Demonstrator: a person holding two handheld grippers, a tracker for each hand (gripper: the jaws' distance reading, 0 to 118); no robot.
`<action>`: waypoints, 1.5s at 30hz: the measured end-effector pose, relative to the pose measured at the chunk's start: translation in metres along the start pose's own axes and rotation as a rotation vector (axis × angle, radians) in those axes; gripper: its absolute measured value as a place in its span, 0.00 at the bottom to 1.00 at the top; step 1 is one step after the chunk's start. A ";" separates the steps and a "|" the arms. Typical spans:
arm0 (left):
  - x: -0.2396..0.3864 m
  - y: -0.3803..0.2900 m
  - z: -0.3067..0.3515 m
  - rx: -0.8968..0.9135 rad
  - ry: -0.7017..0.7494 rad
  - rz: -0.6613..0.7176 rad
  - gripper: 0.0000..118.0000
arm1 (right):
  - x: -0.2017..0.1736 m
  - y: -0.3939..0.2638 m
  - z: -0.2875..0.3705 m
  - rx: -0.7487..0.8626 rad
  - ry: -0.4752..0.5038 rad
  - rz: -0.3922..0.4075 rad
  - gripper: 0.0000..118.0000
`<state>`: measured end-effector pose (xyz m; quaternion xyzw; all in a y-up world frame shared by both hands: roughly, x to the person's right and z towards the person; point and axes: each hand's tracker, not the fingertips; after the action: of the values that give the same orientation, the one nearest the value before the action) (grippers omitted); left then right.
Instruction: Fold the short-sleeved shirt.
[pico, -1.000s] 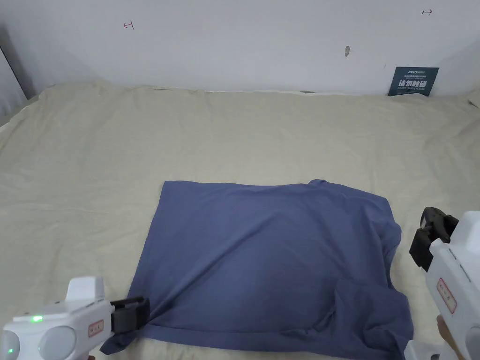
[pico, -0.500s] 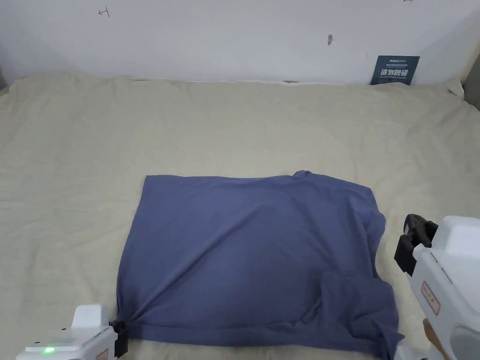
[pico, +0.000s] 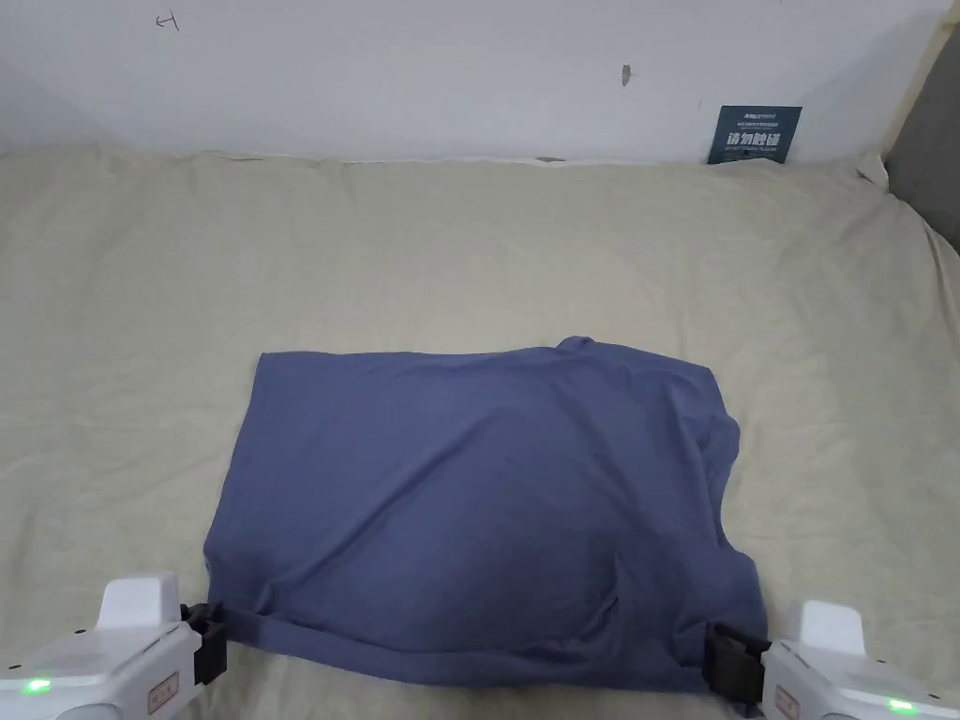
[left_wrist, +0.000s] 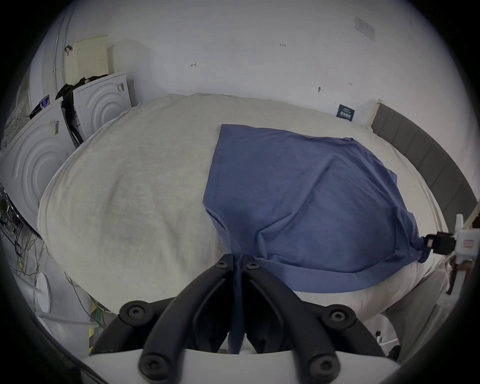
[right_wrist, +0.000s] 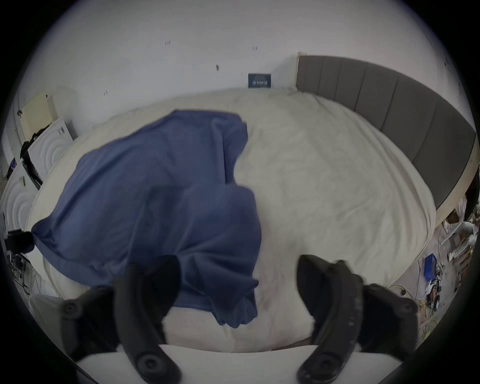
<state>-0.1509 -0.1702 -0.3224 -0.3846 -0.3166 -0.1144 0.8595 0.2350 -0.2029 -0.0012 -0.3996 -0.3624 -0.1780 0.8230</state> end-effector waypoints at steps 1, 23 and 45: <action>0.000 0.001 0.000 -0.001 0.003 0.000 0.04 | -0.001 -0.002 -0.004 -0.015 0.005 -0.002 0.68; -0.005 0.117 -0.050 0.055 0.013 0.082 0.04 | -0.015 0.138 0.005 0.259 0.074 0.070 0.06; 0.004 0.138 -0.171 -0.120 0.082 -0.039 0.63 | -0.012 0.169 -0.147 -0.050 0.027 -0.020 0.33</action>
<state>-0.0087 -0.2019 -0.4874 -0.4241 -0.2811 -0.1654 0.8448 0.3919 -0.2146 -0.1609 -0.4138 -0.3507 -0.2005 0.8159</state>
